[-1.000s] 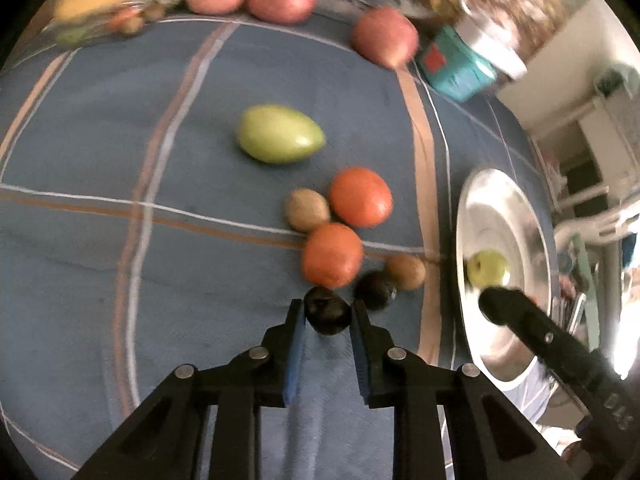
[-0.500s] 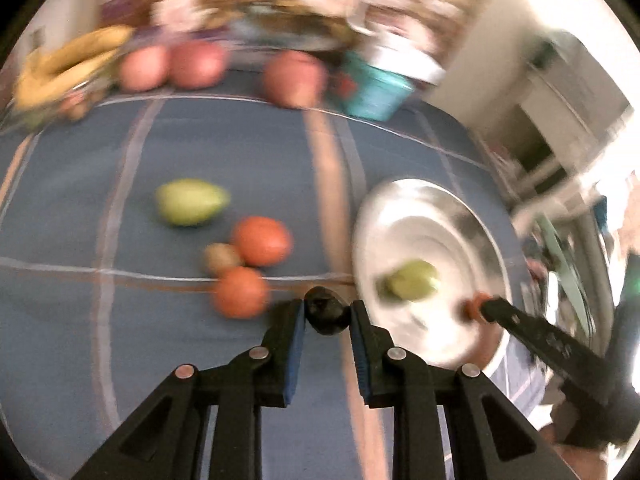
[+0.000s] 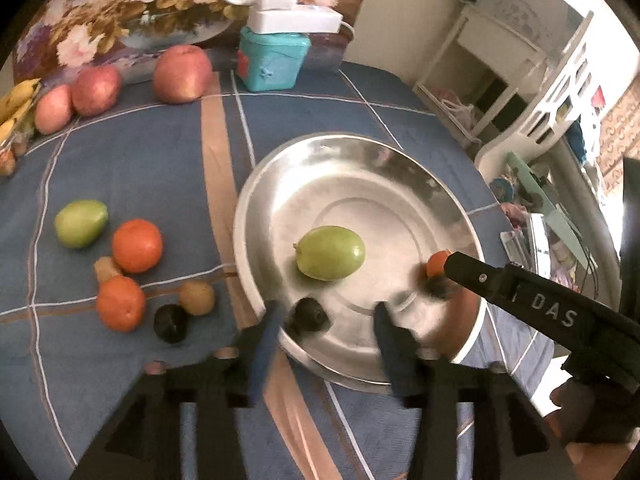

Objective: Organize fruits
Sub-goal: 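Carry both dark plums over the steel plate and release them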

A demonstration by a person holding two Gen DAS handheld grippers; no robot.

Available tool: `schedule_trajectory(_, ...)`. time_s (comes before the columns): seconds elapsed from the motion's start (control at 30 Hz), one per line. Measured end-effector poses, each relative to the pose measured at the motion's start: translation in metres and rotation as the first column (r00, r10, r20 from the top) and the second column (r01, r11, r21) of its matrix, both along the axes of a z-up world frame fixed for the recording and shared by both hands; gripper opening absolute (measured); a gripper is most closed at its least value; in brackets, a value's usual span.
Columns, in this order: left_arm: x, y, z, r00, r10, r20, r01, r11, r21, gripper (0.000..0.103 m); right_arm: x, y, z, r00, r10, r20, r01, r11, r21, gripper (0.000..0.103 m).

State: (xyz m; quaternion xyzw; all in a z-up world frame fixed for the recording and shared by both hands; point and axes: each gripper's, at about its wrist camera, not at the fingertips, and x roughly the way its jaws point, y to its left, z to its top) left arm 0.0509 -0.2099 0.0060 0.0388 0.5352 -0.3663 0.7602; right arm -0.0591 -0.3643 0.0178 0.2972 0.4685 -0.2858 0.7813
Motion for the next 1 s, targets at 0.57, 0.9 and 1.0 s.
schedule_trajectory(0.57,0.059,0.115,-0.005,0.899,0.435,0.055,-0.435,0.869,0.238,0.103,0.020,0.030,0.001,0.996,0.091,-0.019,-0.092,0.995,-0.026,0.088)
schedule_trajectory(0.9,0.079,0.183,0.006,0.771,0.620,0.146,-0.634,0.730,0.255,0.103,0.061,0.107,0.010,0.928,0.372,0.023,-0.367,0.922,-0.120,0.090)
schedule_trajectory(1.0,0.082,0.197,0.009,0.750,0.642,0.158,-0.660,0.710,0.247,0.103,0.069,0.124,0.012,0.906,0.418,0.061,-0.408,0.903,-0.133,0.090)
